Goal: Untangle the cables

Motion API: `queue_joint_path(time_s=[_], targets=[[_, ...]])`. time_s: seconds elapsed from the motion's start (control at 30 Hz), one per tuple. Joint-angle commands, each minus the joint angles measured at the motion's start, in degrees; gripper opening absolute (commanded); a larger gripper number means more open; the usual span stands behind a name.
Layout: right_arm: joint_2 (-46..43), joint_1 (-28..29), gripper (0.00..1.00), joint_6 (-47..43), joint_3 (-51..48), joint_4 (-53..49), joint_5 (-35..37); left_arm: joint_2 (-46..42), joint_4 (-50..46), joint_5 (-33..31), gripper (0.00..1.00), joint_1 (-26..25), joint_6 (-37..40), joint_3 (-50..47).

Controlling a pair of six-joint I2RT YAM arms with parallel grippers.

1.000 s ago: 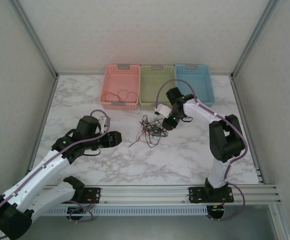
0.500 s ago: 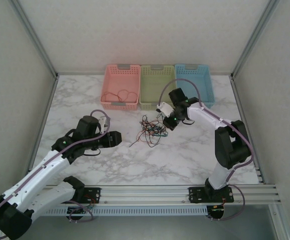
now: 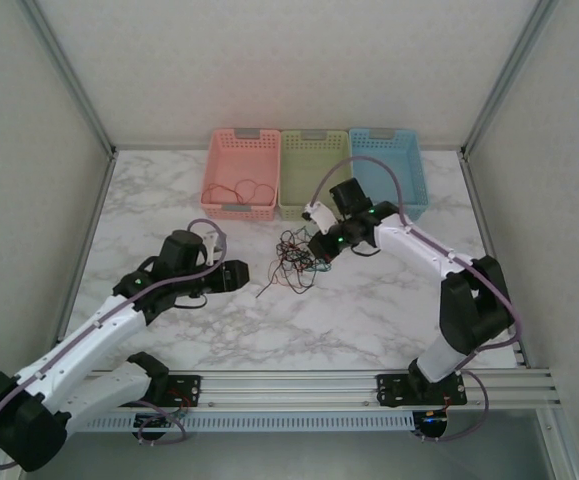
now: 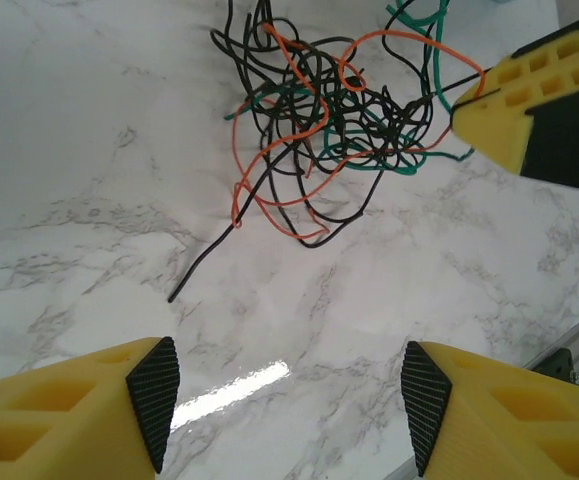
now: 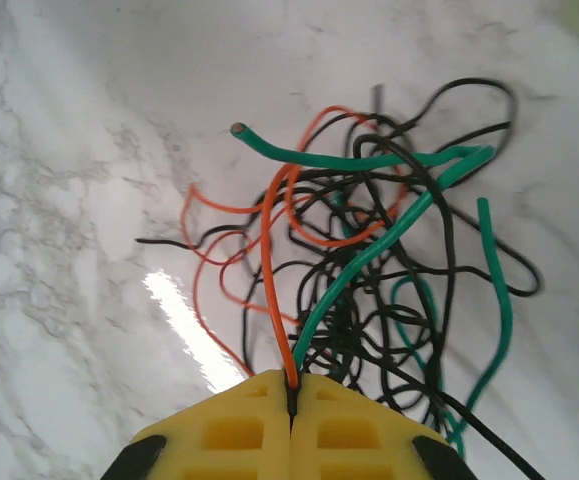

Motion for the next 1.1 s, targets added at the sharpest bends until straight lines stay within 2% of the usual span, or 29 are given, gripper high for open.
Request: queue_joint_path(time_s=[0.0, 0.13, 0.3, 0.37, 0.47, 0.67, 0.8, 0.93, 1.07], targets=[[3.9, 2.1, 0.0, 7.7, 0.7, 4.1, 1.3, 5.3, 9.3, 3.0, 0.64, -0.6, -1.8, -1.4], [6.1, 4.2, 0.0, 12.1, 1.9, 6.9, 1.3, 8.2, 12.7, 1.6, 0.66, -0.7, -1.5, -2.3], [8.9, 6.7, 0.0, 18.5, 3.2, 11.6, -6.4, 10.8, 16.2, 1.4, 0.67, -0.7, -1.7, -3.6], [9.4, 7.7, 0.0, 18.1, 4.0, 10.9, -6.0, 11.3, 17.4, 1.2, 0.67, -0.7, -2.1, -4.3], [8.8, 7.6, 0.0, 16.4, 4.5, 8.0, -1.1, 12.5, 18.5, 1.2, 0.67, -0.7, -2.2, -4.4], [7.2, 7.1, 0.18, 14.6, 3.7, 4.4, 2.2, 16.5, 19.7, 0.9, 0.67, -0.7, -1.6, -2.9], [5.1, 6.4, 0.29, 14.9, 2.3, 4.1, 3.3, 18.3, 20.7, 1.6, 0.62, -0.7, -1.8, -2.2], [1.2, 5.1, 0.35, 14.9, 0.3, 4.3, 2.5, 18.9, 20.7, 1.6, 0.58, -0.7, -1.6, -2.0], [-2.8, 3.6, 0.36, 14.7, -2.7, 4.8, 3.2, 19.5, 20.1, 1.4, 0.56, -0.7, -1.3, -1.4]])
